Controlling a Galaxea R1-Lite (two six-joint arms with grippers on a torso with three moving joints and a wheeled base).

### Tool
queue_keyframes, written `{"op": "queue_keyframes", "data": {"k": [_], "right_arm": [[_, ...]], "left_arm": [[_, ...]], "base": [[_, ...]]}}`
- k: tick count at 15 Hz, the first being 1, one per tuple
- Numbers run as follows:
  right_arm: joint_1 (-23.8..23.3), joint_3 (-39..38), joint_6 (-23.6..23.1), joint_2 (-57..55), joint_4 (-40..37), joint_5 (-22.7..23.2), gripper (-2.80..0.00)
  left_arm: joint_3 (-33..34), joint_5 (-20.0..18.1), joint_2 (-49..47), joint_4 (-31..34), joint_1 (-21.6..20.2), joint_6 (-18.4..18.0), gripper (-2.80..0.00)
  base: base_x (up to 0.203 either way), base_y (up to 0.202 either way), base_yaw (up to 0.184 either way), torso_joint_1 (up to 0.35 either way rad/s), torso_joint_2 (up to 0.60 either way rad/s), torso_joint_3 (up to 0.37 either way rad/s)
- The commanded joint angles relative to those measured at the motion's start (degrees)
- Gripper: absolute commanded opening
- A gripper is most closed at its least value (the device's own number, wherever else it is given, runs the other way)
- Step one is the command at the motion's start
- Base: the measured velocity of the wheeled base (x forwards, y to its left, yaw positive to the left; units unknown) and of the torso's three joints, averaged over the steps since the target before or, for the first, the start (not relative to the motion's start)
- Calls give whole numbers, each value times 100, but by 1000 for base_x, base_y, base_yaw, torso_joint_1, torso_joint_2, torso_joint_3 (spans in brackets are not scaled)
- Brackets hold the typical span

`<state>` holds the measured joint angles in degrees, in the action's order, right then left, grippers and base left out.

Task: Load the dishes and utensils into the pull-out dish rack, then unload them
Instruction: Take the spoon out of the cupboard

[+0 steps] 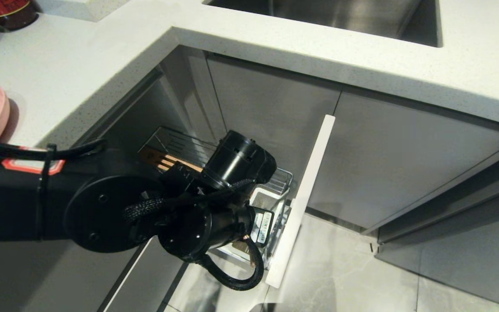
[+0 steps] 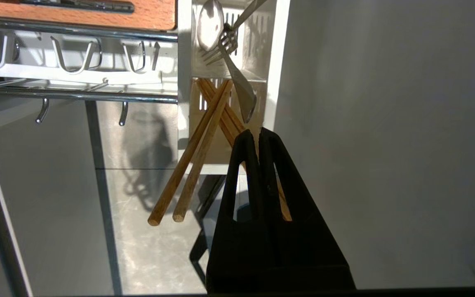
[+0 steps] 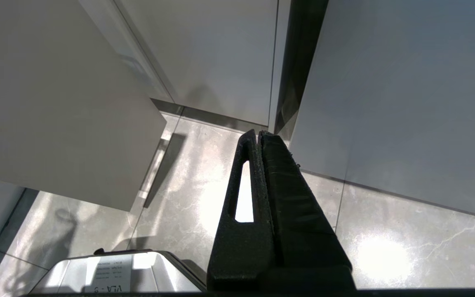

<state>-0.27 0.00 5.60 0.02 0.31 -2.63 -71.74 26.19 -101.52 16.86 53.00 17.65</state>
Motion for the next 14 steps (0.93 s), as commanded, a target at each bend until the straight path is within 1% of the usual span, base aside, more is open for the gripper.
{"op": "queue_keyframes", "data": {"k": [1, 2, 3, 4, 11, 13, 14], "right_arm": [[0, 0, 3, 24, 4, 0, -280], [0, 0, 3, 24, 4, 0, -280], [0, 0, 3, 24, 4, 0, -280], [0, 0, 3, 24, 4, 0, -280], [0, 0, 3, 24, 4, 0, -280], [0, 0, 3, 24, 4, 0, -280], [0, 0, 3, 24, 4, 0, -280]], "left_arm": [[11, 18, -122, 19, -1, -34, -280], [11, 21, -164, 11, -1, -71, -280], [3, 21, -218, 13, -1, -86, -273], [-7, 27, -254, 19, -1, -90, 0], [-39, 27, -556, -15, -48, -166, 0], [-51, 27, -687, -272, -82, -174, 0], [-58, 27, -743, -293, -111, -190, 0]], "base": [[0, 0, 0, 0, 0, 0], [0, 0, 0, 0, 0, 0], [0, 0, 0, 0, 0, 0], [0, 0, 0, 0, 0, 0], [0, 0, 0, 0, 0, 0], [0, 0, 0, 0, 0, 0], [0, 0, 0, 0, 0, 0]]}}
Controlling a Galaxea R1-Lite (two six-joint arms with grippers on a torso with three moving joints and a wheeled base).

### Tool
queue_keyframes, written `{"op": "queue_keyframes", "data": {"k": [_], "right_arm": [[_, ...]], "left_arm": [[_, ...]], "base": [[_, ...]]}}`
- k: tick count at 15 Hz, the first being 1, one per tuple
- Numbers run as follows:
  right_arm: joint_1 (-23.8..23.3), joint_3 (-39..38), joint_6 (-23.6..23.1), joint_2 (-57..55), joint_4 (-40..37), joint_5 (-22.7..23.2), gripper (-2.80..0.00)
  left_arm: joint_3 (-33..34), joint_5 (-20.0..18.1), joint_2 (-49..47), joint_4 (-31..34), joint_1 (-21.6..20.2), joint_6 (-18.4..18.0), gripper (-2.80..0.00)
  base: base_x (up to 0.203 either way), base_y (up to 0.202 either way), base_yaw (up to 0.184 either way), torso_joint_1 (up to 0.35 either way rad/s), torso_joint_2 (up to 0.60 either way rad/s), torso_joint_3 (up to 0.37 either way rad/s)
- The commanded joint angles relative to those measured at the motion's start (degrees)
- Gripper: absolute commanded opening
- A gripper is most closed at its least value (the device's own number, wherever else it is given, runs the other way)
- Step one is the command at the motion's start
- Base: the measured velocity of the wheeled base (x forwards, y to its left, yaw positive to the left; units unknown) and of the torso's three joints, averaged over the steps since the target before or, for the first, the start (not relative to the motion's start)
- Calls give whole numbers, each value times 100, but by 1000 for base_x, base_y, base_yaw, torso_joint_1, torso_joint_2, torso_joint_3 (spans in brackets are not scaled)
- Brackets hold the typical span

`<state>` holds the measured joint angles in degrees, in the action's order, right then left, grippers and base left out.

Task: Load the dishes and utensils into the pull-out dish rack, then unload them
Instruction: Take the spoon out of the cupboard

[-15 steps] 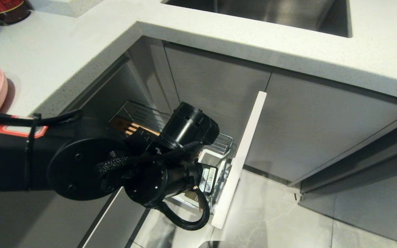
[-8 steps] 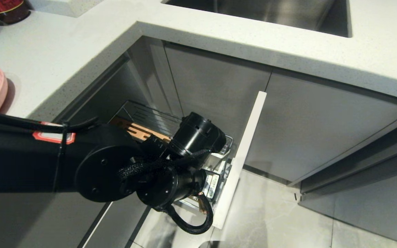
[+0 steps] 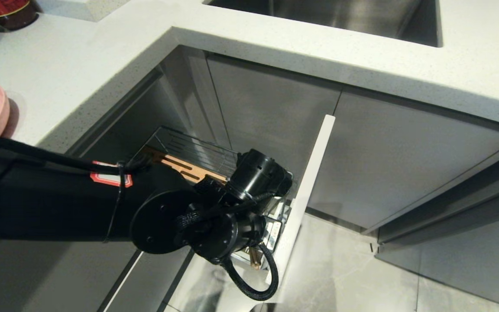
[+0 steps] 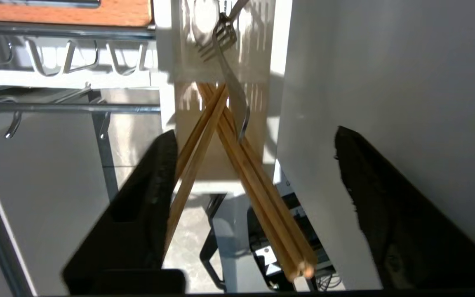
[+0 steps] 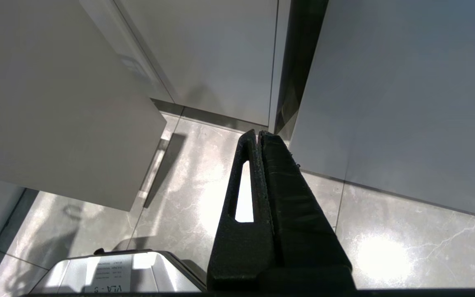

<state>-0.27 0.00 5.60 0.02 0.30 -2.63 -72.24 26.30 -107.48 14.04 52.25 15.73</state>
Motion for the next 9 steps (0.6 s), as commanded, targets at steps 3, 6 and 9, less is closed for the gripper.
{"op": "queue_keyframes", "data": {"k": [3, 6, 9], "right_arm": [[0, 0, 3, 24, 5, 0, -280], [0, 0, 3, 24, 5, 0, -280], [0, 0, 3, 24, 5, 0, -280]], "left_arm": [[-10, 16, -315, -195, -151, -40, 0], [-27, 16, -471, -400, -209, -100, 0], [-27, 16, -574, -617, -236, -108, 0]], "base": [[0, 0, 0, 0, 0, 0], [0, 0, 0, 0, 0, 0], [0, 0, 0, 0, 0, 0]]}}
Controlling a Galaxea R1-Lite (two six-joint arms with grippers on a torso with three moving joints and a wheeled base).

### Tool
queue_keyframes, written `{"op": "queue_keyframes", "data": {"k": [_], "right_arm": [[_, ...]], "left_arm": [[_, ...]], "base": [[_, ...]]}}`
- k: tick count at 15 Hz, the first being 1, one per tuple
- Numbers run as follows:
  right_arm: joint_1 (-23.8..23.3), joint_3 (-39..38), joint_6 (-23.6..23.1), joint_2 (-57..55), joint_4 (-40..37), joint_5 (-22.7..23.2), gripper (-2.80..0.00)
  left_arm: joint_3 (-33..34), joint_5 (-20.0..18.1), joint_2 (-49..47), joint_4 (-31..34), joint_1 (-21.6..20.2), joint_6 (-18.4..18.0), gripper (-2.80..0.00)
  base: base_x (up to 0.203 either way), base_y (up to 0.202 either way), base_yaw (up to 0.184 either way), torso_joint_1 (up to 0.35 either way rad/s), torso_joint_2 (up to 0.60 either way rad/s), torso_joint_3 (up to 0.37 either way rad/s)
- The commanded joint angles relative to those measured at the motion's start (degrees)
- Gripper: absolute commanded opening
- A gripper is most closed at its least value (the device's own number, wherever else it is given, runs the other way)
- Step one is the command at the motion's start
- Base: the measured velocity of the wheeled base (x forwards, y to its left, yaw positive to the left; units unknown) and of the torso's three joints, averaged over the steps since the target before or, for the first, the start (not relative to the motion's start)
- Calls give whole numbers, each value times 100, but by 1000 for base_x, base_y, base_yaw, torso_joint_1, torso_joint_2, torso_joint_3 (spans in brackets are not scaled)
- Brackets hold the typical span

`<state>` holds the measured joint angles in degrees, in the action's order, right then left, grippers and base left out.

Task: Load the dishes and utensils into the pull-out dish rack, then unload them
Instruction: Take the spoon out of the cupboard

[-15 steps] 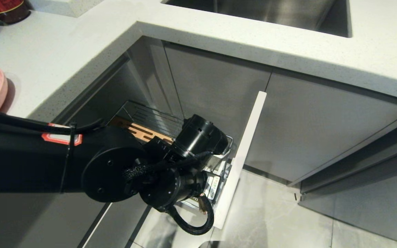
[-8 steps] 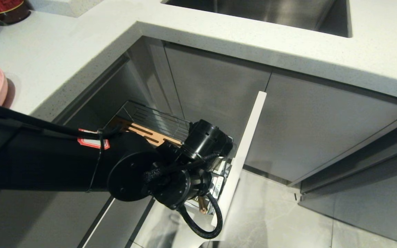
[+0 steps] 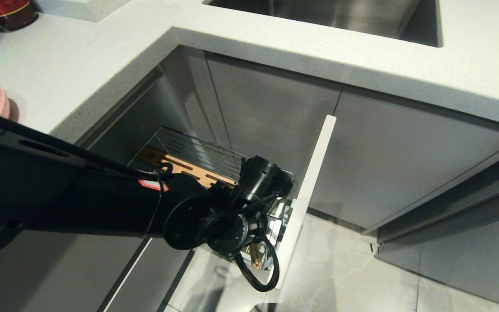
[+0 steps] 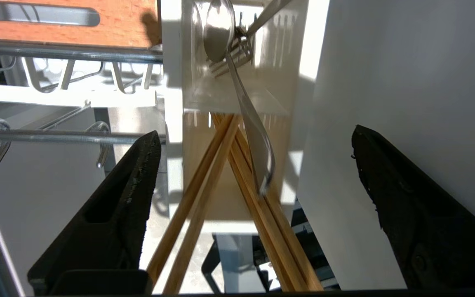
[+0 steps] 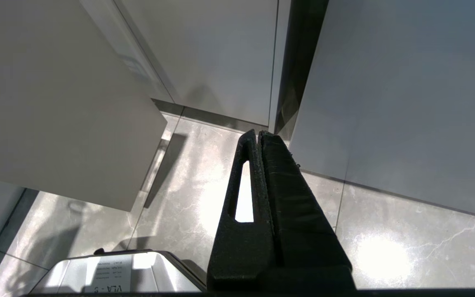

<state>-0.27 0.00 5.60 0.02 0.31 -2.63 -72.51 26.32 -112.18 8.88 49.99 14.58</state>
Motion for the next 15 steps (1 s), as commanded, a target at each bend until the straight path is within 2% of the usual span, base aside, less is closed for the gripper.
{"op": "queue_keyframes", "data": {"k": [1, 8, 15], "right_arm": [[0, 0, 3, 24, 4, 0, -280], [0, 0, 3, 24, 4, 0, -280], [0, 0, 3, 24, 4, 0, -280]], "left_arm": [[0, 22, -137, -141, -25, 1, 0], [0, 50, -146, -152, -42, -18, 0], [-53, 330, -111, -124, -34, -34, 0]], "base": [[0, 0, 0, 0, 0, 0], [0, 0, 0, 0, 0, 0], [0, 0, 0, 0, 0, 0]]}}
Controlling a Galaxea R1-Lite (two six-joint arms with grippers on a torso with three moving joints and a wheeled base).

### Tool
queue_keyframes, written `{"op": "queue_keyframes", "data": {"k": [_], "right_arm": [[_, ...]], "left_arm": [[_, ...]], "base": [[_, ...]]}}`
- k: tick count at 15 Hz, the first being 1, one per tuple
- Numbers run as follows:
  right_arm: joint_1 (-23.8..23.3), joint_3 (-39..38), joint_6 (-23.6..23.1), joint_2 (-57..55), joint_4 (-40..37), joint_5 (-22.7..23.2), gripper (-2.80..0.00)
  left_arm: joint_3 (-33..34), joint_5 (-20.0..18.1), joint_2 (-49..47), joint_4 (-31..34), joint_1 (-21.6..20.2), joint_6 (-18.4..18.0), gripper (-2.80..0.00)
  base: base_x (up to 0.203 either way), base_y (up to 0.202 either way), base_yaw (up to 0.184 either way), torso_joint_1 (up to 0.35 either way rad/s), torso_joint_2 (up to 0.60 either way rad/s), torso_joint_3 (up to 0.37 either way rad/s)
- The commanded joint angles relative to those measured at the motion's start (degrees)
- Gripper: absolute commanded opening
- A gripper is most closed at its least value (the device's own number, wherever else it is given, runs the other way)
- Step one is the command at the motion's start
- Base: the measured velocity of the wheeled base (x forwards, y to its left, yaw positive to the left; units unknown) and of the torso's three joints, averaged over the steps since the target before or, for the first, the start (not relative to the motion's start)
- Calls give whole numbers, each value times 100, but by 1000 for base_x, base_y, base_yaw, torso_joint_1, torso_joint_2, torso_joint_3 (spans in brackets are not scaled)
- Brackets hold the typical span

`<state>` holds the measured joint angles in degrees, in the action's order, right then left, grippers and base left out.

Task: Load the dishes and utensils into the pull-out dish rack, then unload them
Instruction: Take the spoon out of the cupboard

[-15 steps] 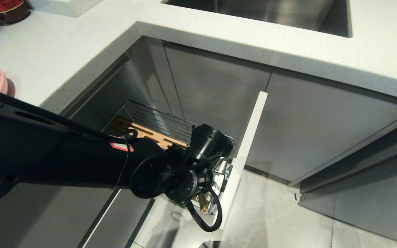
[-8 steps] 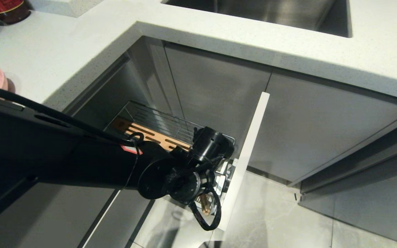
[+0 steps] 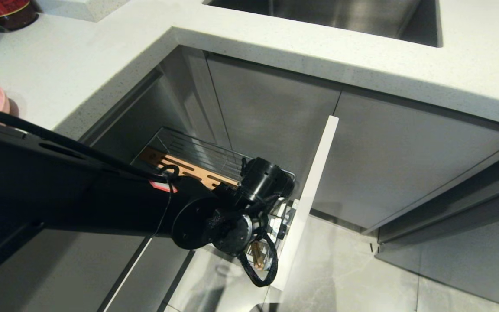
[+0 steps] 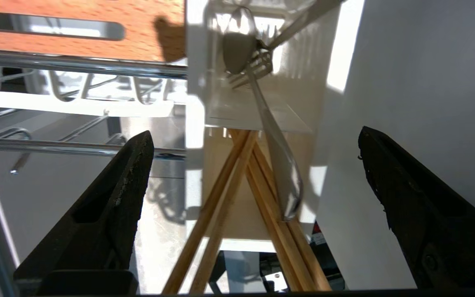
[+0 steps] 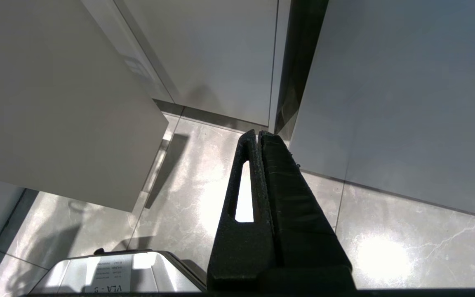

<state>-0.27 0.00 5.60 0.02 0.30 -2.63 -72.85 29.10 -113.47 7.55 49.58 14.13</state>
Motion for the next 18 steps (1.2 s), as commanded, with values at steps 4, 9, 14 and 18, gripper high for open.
{"op": "queue_keyframes", "data": {"k": [4, 9, 14, 18], "right_arm": [[0, 0, 3, 24, 5, 0, -280], [0, 0, 3, 24, 5, 0, -280], [0, 0, 3, 24, 5, 0, -280], [0, 0, 3, 24, 5, 0, -280]], "left_arm": [[-18, 104, 17, 19, 8, -7, 0], [-45, 104, 9, 72, 8, -5, 0], [-69, 118, 18, 63, 8, 2, -280], [-80, 148, 18, 72, 8, 11, -280]], "base": [[0, 0, 0, 0, 0, 0], [0, 0, 0, 0, 0, 0], [0, 0, 0, 0, 0, 0], [0, 0, 0, 0, 0, 0]]}}
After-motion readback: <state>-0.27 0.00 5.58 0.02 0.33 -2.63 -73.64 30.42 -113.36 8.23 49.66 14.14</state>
